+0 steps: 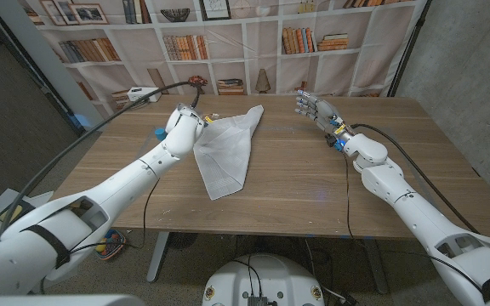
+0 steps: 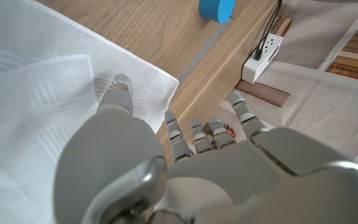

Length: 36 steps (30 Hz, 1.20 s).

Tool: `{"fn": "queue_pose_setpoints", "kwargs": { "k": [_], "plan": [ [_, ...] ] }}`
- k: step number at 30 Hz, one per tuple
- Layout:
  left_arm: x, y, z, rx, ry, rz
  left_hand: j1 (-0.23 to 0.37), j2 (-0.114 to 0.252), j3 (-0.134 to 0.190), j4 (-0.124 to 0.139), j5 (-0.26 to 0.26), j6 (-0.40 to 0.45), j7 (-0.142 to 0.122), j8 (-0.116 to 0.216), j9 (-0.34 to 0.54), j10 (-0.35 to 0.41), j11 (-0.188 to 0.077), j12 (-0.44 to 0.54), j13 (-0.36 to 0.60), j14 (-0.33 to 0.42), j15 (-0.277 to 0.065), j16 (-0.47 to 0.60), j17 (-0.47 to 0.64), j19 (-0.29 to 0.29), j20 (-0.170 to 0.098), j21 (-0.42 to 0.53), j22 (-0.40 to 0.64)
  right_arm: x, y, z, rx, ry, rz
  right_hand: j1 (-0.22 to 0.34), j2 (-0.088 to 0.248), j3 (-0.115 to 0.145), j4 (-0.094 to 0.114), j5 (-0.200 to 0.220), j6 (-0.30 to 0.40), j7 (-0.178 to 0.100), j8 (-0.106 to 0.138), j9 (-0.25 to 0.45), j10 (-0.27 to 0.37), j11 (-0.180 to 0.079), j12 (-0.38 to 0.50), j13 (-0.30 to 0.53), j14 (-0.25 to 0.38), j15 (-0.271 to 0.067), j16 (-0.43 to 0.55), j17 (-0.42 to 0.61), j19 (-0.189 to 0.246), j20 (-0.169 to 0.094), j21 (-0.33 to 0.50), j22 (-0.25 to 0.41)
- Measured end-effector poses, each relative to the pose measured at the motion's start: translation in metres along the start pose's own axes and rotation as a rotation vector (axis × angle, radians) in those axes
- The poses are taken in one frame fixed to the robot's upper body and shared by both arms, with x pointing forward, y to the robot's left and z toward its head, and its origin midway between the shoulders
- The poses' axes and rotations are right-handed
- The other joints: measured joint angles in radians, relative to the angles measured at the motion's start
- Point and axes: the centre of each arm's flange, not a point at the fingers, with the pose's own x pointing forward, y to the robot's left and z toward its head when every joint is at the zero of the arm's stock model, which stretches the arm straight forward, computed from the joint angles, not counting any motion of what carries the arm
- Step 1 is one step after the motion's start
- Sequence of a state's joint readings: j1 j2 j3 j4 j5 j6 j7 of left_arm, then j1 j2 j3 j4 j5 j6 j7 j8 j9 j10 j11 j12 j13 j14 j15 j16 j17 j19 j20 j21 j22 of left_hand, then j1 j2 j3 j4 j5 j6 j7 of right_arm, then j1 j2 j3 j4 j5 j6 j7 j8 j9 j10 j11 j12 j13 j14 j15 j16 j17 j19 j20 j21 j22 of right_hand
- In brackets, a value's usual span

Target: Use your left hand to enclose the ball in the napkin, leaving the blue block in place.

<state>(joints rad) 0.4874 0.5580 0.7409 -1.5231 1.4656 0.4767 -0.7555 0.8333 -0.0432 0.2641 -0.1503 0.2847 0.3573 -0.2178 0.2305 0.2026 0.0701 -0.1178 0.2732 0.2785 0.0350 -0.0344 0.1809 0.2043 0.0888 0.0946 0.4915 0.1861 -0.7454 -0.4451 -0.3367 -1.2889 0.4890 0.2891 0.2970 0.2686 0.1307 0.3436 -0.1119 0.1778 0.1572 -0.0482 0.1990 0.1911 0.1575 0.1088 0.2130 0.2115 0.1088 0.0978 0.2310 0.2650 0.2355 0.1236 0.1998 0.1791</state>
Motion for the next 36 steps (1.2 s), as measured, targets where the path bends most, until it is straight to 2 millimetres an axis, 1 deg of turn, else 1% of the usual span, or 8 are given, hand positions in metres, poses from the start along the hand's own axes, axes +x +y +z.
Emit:
{"fn": "queue_pose_setpoints", "kwargs": {
  "k": [6,9,16,19,22,27,30,36],
  "plan": [
    [0.008,-0.005,0.007,-0.003,-0.014,-0.019,-0.009,-0.009,-0.009,0.002,0.0,0.0,0.0,0.0,0.0,-0.005,0.005,0.0,0.0,-0.001,-0.001,0.0,-0.005,0.0,0.0,0.0,0.0,-0.001,0.0,0.0,-0.002,0.003,-0.002,0.0,0.0,0.0,0.0,0.0,0.0,0.0,0.0,0.0,0.0,0.0,0.0,0.0,0.0,0.0,0.0,0.0,0.0,0.0,0.0,0.0],
    [0.012,-0.009,0.01,0.005,-0.011,-0.021,-0.015,-0.014,-0.017,0.009,0.0,-0.018,-0.002,-0.009,-0.002,-0.005,0.005,0.0,0.0,-0.001,-0.001,0.0,-0.005,0.0,0.0,-0.004,0.0,-0.001,-0.001,0.0,-0.003,0.006,-0.003,0.0,0.0,0.0,0.0,0.0,0.0,0.0,0.0,0.0,0.0,0.0,0.0,0.0,0.0,0.0,0.0,0.0,0.0,0.0,0.0,0.0],
    [0.02,-0.018,0.016,0.007,-0.009,-0.022,-0.018,-0.018,-0.028,0.011,0.007,-0.019,-0.002,-0.013,-0.003,0.037,-0.014,0.015,-0.005,0.015,-0.001,0.013,-0.012,0.018,-0.018,-0.004,0.0,0.0,-0.002,0.0,-0.005,0.011,-0.005,0.0,0.0,0.0,0.0,0.0,0.006,-0.006,0.0,0.0,0.0,0.0,0.0,0.0,0.0,0.0,0.0,0.0,0.0,0.0,0.0,0.0],
    [0.023,-0.021,0.019,0.005,-0.011,-0.021,-0.018,-0.018,-0.027,0.011,0.014,0.008,0.0,-0.008,-0.003,0.047,-0.018,0.019,-0.005,0.017,-0.001,0.013,-0.014,0.022,-0.022,-0.004,0.0,0.0,-0.002,0.0,-0.007,0.012,-0.006,0.0,0.0,0.0,0.0,0.0,0.006,-0.006,0.0,0.0,0.0,0.0,0.0,0.0,0.0,0.0,0.0,0.0,0.0,0.0,0.0,0.0],
    [0.027,-0.025,0.022,0.002,-0.014,-0.023,-0.005,-0.005,-0.029,0.013,0.018,0.046,0.002,0.003,-0.003,0.062,-0.021,0.026,-0.005,0.028,-0.001,0.013,-0.016,0.027,-0.027,-0.004,0.0,0.002,-0.002,0.001,-0.01,0.012,-0.005,0.0,0.0,0.0,0.0,0.0,0.006,-0.006,0.0,0.0,0.0,0.0,0.0,0.0,0.0,0.0,0.0,0.0,0.0,0.0,0.0,0.0],
    [0.03,-0.031,0.028,-0.009,-0.027,-0.028,0.016,0.03,-0.027,0.017,0.029,0.179,0.007,0.039,-0.006,0.121,-0.034,0.048,-0.014,0.074,-0.003,0.016,-0.018,0.051,-0.043,-0.004,0.0,0.003,-0.003,0.001,-0.012,0.016,-0.006,0.0,0.0,0.0,0.0,0.0,0.006,-0.006,0.0,0.0,0.0,0.0,0.0,0.0,0.0,0.0,0.0,0.0,0.0,0.0,0.0,0.0],
    [0.032,-0.035,0.031,-0.018,-0.035,-0.029,0.027,0.04,-0.024,0.013,0.028,0.252,0.01,0.055,-0.008,0.166,-0.04,0.06,-0.019,0.106,-0.003,0.02,-0.022,0.068,-0.049,-0.004,0.0,0.004,-0.004,0.001,-0.013,0.018,-0.008,0.0,0.0,0.0,0.0,0.0,0.006,-0.005,0.0,0.0,0.0,0.0,0.0,0.0,0.0,0.0,0.0,0.0,0.0,0.0,0.0,0.0],
    [0.032,-0.038,0.036,-0.03,-0.053,-0.023,0.052,0.066,-0.015,0.004,0.023,0.328,0.085,0.087,-0.011,0.247,-0.044,0.075,-0.028,0.169,-0.004,0.031,-0.023,0.106,-0.074,0.004,0.002,0.005,-0.005,-0.001,-0.013,0.021,-0.013,0.0,0.0,0.0,0.0,0.0,0.006,-0.005,0.0,0.0,0.0,0.0,0.0,0.0,0.0,0.0,0.0,0.0,0.0,0.0,0.0,0.0]
  ]
}}
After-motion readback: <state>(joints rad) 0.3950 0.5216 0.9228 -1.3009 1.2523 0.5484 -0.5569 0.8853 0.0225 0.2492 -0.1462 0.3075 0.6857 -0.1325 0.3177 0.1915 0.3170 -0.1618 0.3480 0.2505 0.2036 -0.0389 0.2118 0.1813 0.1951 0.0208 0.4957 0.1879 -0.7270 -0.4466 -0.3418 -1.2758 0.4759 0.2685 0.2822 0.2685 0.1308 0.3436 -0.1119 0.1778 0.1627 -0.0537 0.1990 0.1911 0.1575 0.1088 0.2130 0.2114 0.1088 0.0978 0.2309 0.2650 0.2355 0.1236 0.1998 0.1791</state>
